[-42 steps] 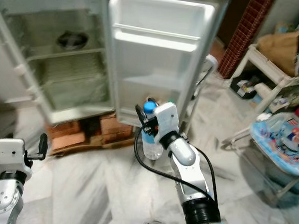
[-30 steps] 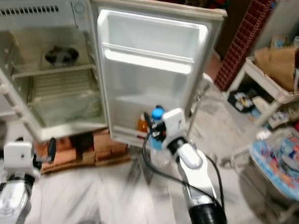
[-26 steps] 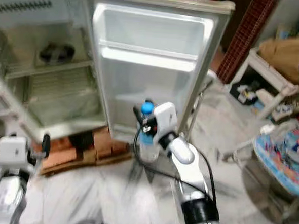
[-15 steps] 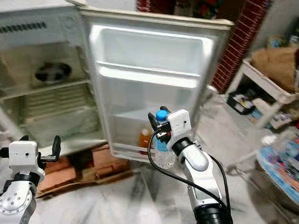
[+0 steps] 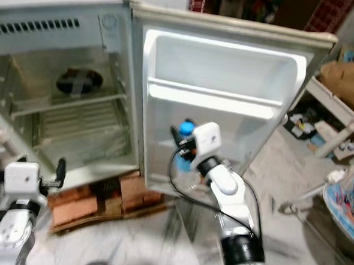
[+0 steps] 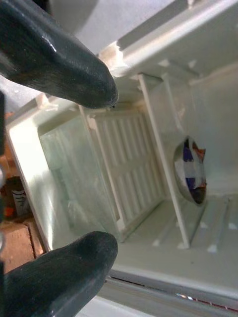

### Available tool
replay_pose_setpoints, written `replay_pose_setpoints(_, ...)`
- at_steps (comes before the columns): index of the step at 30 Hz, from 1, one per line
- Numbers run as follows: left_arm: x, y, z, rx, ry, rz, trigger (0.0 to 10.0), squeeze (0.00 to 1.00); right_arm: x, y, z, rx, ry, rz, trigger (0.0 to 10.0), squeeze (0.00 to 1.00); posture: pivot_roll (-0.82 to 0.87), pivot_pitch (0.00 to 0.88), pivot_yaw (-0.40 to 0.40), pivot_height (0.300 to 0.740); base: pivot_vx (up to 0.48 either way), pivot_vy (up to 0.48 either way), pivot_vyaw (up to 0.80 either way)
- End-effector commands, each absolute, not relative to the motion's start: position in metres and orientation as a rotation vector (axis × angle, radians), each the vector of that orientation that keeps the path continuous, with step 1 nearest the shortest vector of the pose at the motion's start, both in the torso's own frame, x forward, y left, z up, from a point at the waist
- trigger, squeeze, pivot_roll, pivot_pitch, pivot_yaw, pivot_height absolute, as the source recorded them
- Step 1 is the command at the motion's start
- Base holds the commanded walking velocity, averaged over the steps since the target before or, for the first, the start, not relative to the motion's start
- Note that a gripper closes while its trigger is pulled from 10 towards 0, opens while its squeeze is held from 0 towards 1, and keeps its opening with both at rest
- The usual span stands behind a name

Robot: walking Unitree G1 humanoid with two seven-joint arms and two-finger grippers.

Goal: Restocking fridge

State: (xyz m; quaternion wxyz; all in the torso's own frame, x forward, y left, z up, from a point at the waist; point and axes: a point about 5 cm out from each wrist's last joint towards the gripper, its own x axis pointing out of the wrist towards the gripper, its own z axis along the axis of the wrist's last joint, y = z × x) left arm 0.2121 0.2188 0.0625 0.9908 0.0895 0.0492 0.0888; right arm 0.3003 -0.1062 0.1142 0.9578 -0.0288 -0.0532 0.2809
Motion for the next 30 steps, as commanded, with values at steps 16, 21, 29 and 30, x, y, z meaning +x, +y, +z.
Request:
replay_pose_setpoints(16,0.211,0.214,0.064,0.172,0.09,0.147,10.0,0.0,0.303,-0.113,0.121,-0.084,-0.143,0.549,10.0,0.0,0.05,0.028,-0.037,0.74,0.285,0.0,0.0)
replay_pose_setpoints(21,0.205,0.219,0.062,0.174,0.101,0.156,10.0,0.0,0.3,-0.114,0.117,-0.085,-0.128,0.56,10.0,0.0,0.05,0.028,-0.035,0.74,0.28,0.0,0.0)
replay_pose_setpoints(29,0.198,0.223,0.062,0.172,0.11,0.176,10.0,0.0,0.295,-0.112,0.113,-0.06,-0.106,0.588,10.0,0.0,0.06,0.028,-0.048,0.74,0.297,0.0,0.0)
replay_pose_setpoints(30,0.197,0.222,0.062,0.174,0.108,0.174,10.0,0.0,0.295,-0.111,0.113,-0.058,-0.105,0.595,10.0,0.0,0.06,0.028,-0.048,0.74,0.255,0.0,0.0)
